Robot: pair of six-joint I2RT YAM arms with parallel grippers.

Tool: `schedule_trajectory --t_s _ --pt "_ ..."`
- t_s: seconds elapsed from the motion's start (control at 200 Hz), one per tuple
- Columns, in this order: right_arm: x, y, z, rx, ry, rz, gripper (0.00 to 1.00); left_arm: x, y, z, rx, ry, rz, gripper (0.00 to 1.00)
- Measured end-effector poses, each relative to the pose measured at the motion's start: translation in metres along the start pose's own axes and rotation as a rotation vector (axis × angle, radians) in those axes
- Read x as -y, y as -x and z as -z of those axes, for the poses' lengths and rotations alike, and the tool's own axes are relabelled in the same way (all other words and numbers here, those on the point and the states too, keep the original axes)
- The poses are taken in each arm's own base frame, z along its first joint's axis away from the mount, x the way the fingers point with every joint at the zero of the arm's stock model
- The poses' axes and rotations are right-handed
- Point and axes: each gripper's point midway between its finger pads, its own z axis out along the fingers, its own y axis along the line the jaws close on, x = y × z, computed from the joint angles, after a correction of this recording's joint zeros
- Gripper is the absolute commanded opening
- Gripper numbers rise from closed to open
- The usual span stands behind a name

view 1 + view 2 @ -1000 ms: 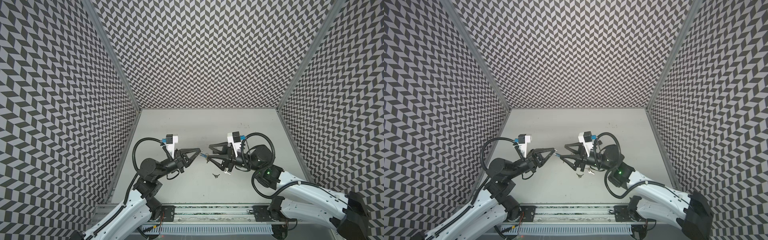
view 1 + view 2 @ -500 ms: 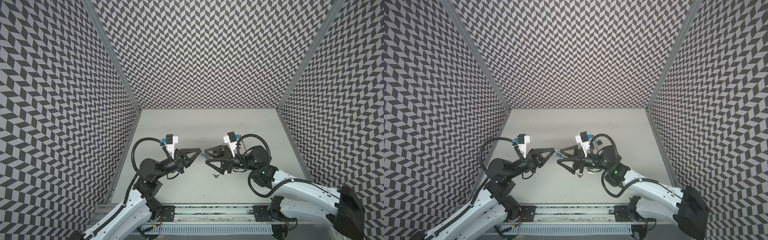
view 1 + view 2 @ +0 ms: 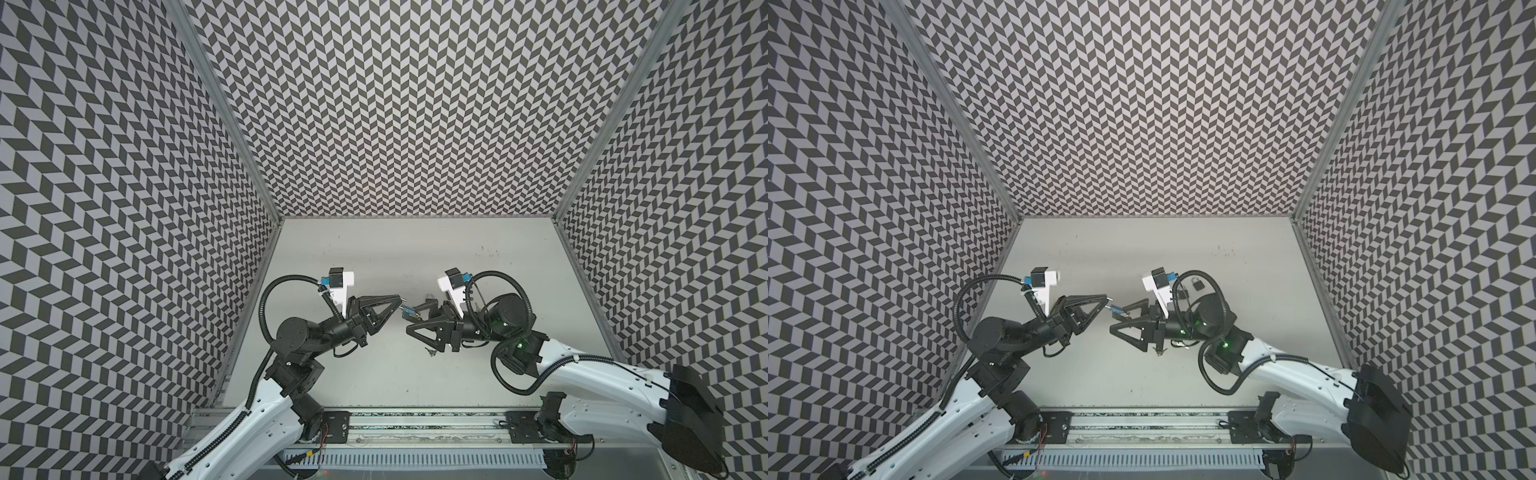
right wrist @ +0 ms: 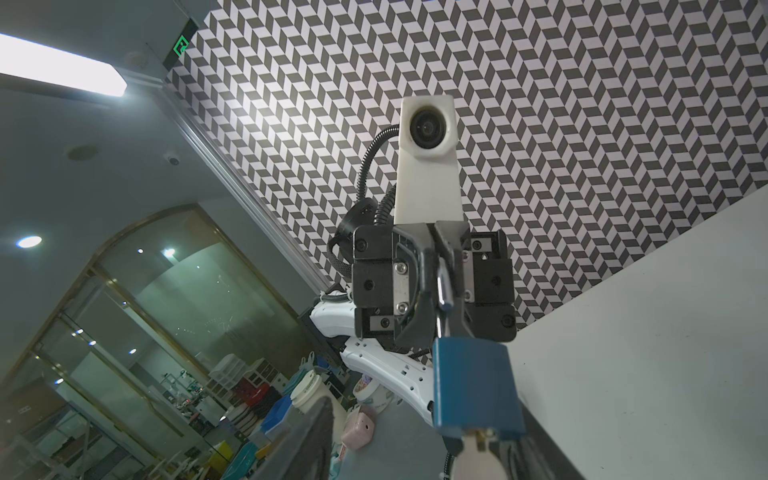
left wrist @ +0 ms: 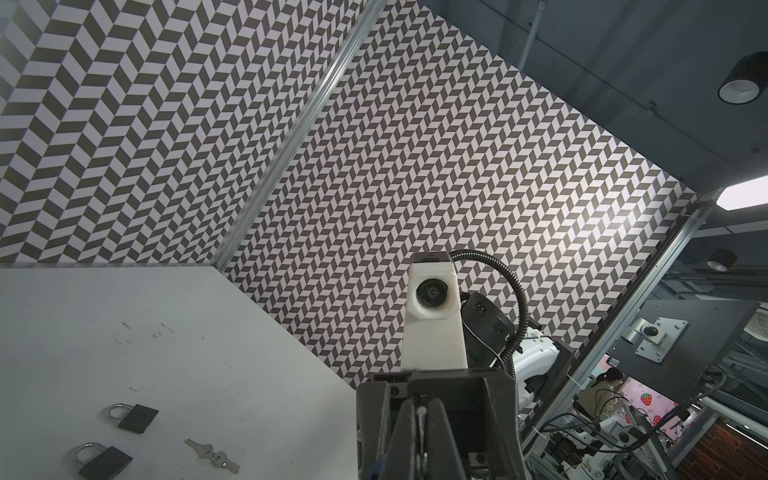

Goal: Lock with the key

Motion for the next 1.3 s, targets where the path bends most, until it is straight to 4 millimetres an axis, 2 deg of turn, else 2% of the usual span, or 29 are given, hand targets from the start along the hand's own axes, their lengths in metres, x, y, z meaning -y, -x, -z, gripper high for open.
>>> schedule_trajectory --t_s 0.401,0.751,1.136,1.242,1.302 --pt "-0.004 0.013 0.005 0.070 -0.009 -0.001 0.61 0.003 0.000 0.000 -0.002 -0.012 -0.001 0.00" --pt "-0.005 0.019 0.005 0.097 -0.009 -0.005 0.33 0.003 -0.001 0.000 -0.005 -0.014 -0.001 0.00" --pt "0.000 0.018 0.005 0.100 -0.031 -0.007 0.10 0.005 -0.001 0.000 -0.004 -0.023 -0.005 0.00" --pt "0.002 0.018 0.006 0.102 -0.046 0.010 0.00 0.005 -0.001 0.000 -0.005 -0.022 -0.004 0.00" --pt "0.003 0.019 0.007 0.103 -0.058 0.023 0.00 0.005 -0.001 0.000 -0.005 -0.022 -0.005 0.00"
